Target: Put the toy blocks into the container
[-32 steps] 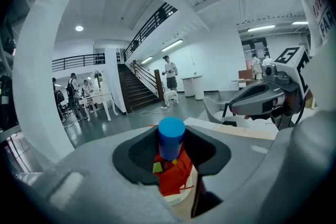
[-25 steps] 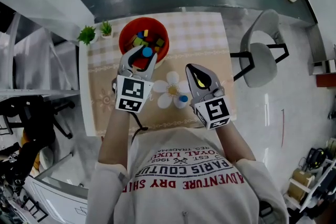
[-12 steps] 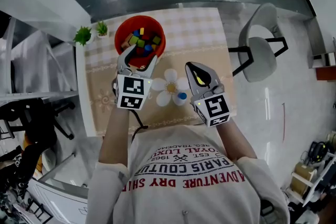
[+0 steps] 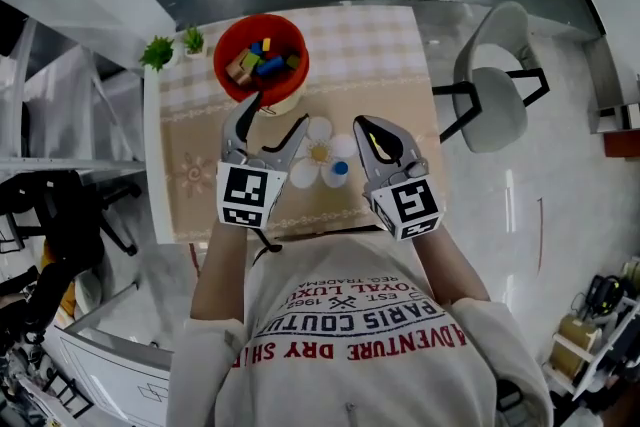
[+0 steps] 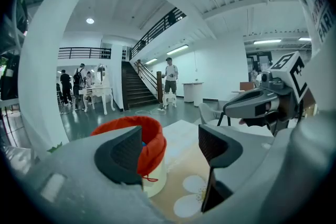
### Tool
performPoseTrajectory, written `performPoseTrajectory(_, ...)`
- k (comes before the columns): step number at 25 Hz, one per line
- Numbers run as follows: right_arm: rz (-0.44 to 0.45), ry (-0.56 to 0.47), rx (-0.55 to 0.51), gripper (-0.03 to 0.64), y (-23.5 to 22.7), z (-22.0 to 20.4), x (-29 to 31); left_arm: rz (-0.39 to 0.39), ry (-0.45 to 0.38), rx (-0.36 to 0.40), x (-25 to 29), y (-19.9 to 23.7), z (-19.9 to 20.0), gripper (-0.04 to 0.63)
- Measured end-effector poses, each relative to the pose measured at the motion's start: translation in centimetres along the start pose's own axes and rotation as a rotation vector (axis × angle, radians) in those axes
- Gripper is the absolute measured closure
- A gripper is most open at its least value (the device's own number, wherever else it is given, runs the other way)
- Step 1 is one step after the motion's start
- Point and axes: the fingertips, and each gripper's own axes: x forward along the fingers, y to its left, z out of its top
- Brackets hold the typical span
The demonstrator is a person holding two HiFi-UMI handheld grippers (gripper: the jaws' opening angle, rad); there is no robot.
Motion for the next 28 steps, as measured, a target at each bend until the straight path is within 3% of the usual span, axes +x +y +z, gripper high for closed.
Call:
performPoseTrajectory(12, 0.082, -0.012, 0.043, 0.615, -0.2, -5.2, -3.5, -0.141, 0.099, -0.063, -1.1, -11.2, -8.9, 0.253)
performPoseTrajectory(23, 0.093, 0.041, 0.059, 0.615, -2.6, -9.5, -4.5, -0.170, 0.208, -0.085, 1.9, -16.0, -15.9, 0.253)
performPoseTrajectory(28, 0.094, 0.066, 0.075, 0.615, -3.5, -10.9, -4.7, -0.151, 0.260, -0.092, 2.8, -16.1, -17.7, 0.338)
